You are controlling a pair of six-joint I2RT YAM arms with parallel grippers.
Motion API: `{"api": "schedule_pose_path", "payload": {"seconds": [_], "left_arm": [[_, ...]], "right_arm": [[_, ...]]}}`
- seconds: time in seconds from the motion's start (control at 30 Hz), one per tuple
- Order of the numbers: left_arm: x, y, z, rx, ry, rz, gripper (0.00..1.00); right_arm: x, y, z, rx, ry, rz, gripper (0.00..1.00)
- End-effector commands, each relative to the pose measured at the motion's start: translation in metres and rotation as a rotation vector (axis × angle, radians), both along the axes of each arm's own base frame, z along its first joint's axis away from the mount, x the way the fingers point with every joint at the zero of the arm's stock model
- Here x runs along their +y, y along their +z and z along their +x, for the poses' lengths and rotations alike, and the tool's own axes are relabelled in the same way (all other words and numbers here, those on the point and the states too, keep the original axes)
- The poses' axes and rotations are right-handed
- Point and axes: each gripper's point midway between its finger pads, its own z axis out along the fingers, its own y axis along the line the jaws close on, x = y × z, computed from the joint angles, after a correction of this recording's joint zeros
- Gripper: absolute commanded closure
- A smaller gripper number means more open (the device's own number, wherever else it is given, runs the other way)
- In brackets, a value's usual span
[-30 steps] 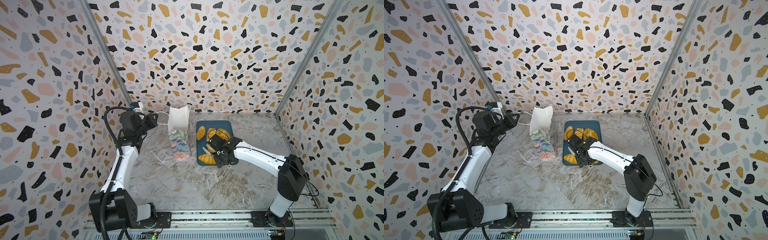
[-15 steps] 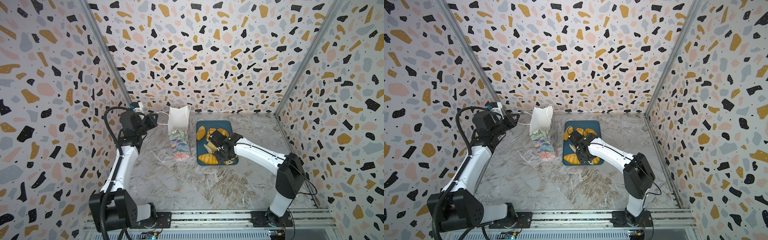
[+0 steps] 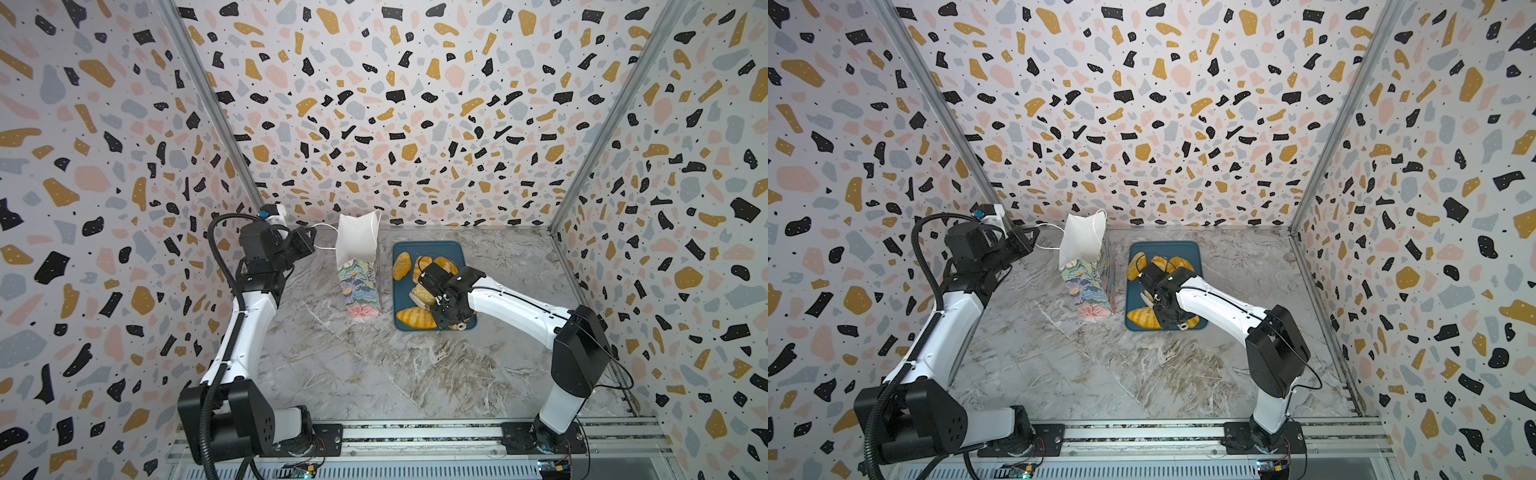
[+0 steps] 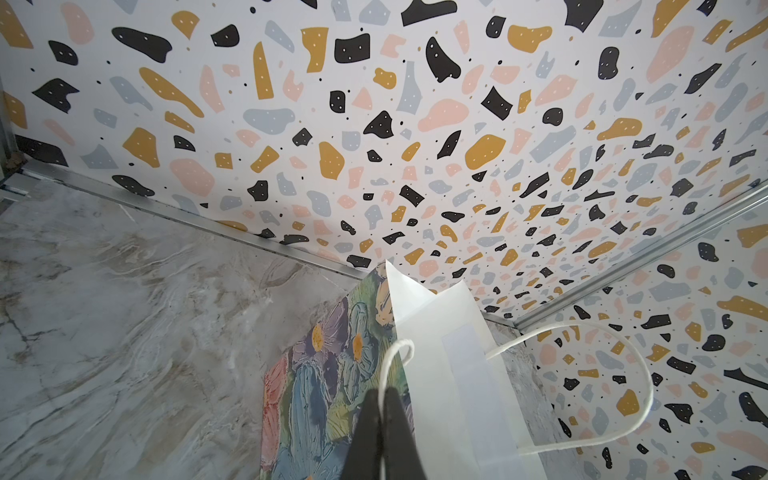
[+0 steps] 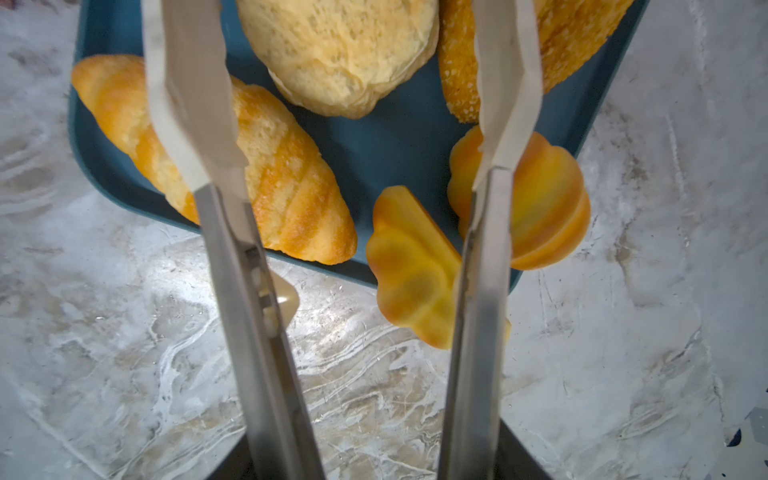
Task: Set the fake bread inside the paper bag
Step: 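Close the tongs on the pale round bun with the right gripper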
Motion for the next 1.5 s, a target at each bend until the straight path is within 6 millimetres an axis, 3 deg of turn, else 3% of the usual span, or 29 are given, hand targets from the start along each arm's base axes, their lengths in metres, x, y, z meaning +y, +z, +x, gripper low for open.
{"api": "schedule_pose_path", "payload": {"seconds": [0.0,0.3,0.77,1.07,1.47], "left_arm": [[-0.003,0.005,0.0,-0.031,-0.012,0.009,1.0],[-0.003,0.009,-0.002,-0.041,-0.011,0.011,1.0],[-0.005,0.011,-0.003,-0.047,-0.019,0.005,1.0],[-0.004,0.012,-0.004,-0.051,-0.014,0.01,1.0],[-0.003,0.01,-0.003,-0.046,-0.011,0.015,1.0]], "right_arm": [[0.001,0.005,0.0,-0.003,0.003,0.02,0.41],[0.001,-0.005,0.005,0.003,0.018,0.008,0.41],[-0.008,-0.003,0.021,-0.014,-0.005,0.007,0.44],[-0.004,0.006,0.017,-0.02,-0.001,0.039,0.54],[-0.002,0.022,0.017,-0.056,-0.008,0.085,0.56]]}}
